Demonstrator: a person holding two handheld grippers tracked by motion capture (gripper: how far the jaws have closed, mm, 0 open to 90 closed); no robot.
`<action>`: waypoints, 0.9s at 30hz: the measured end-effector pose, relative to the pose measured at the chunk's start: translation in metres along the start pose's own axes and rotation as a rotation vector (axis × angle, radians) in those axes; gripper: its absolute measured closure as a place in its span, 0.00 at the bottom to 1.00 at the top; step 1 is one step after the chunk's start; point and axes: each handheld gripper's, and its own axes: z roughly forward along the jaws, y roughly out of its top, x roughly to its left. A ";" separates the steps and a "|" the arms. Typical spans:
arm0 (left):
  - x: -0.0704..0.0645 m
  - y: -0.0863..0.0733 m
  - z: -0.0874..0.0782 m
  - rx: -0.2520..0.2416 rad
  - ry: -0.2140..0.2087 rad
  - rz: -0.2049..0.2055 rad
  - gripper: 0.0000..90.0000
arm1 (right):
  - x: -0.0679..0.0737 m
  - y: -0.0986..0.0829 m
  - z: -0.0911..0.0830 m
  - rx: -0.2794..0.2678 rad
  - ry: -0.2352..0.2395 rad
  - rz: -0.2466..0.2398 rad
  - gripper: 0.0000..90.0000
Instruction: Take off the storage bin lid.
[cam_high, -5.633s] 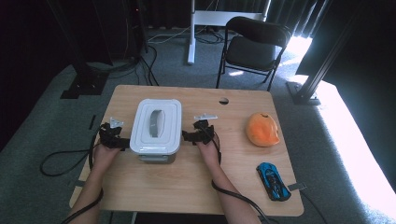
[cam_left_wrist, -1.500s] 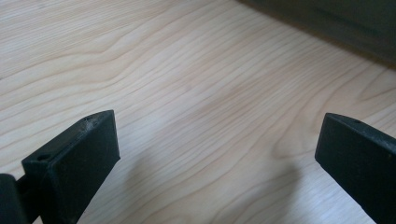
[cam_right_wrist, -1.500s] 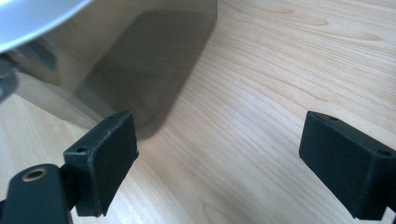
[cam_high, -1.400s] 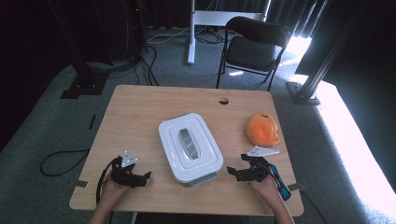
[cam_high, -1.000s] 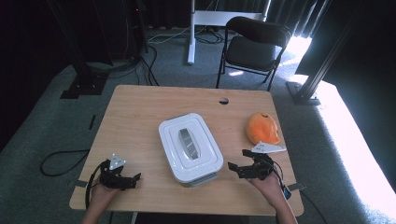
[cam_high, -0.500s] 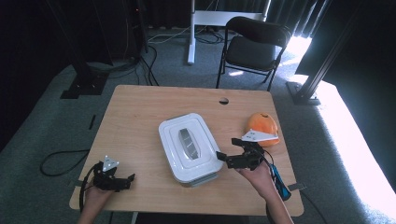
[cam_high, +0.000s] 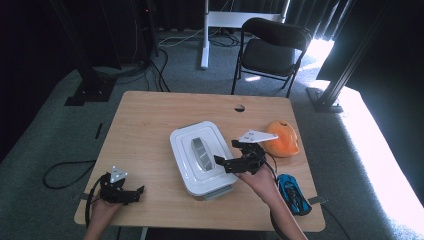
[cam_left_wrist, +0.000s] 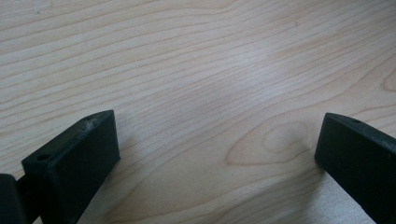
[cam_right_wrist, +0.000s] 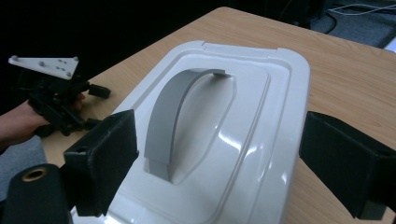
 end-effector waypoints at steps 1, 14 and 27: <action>0.000 0.000 0.000 -0.001 0.000 -0.001 0.00 | 0.001 0.001 0.002 0.001 -0.003 0.001 0.12; 0.000 0.001 0.001 -0.001 0.019 -0.024 0.00 | 0.009 0.004 0.030 0.062 -0.015 0.008 0.12; 0.006 0.001 0.001 0.003 0.029 -0.031 0.00 | 0.024 0.003 0.050 0.106 -0.014 -0.018 0.21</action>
